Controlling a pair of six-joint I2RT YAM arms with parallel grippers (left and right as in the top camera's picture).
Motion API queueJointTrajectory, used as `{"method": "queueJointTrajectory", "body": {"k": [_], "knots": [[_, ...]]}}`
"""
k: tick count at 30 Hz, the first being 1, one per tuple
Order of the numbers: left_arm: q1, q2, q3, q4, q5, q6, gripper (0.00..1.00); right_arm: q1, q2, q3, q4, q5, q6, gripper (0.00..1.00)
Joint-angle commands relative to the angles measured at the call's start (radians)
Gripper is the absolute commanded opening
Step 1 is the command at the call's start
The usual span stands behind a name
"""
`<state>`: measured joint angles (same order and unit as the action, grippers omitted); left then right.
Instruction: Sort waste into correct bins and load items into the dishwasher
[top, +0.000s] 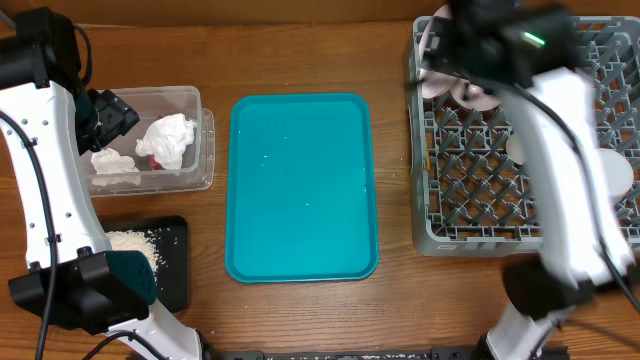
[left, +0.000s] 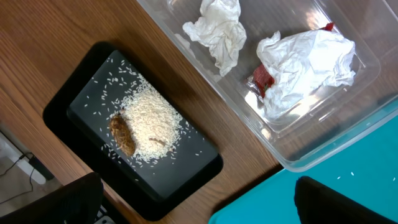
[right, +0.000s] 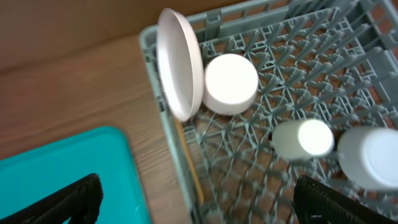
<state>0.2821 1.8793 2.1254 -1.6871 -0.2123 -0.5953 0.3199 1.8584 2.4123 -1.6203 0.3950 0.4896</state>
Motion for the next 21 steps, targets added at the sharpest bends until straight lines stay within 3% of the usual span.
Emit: {"method": "queueJointTrajectory", "body": {"k": [1,8,17,21], "knots": [[-0.001,-0.019,0.017,-0.002,0.003,0.013,1.00,0.010,-0.104,0.003,-0.074,-0.095,0.040,1.00],[-0.001,-0.019,0.017,-0.002,0.003,0.013,1.00,0.069,-0.304,-0.195,-0.074,-0.175,0.023,1.00],[-0.001,-0.019,0.017,-0.002,0.003,0.013,1.00,0.184,-0.558,-0.575,-0.073,-0.189,0.197,1.00],[-0.001,-0.019,0.017,-0.002,0.003,0.013,1.00,0.191,-0.589,-0.675,-0.073,-0.276,0.199,1.00]]}}
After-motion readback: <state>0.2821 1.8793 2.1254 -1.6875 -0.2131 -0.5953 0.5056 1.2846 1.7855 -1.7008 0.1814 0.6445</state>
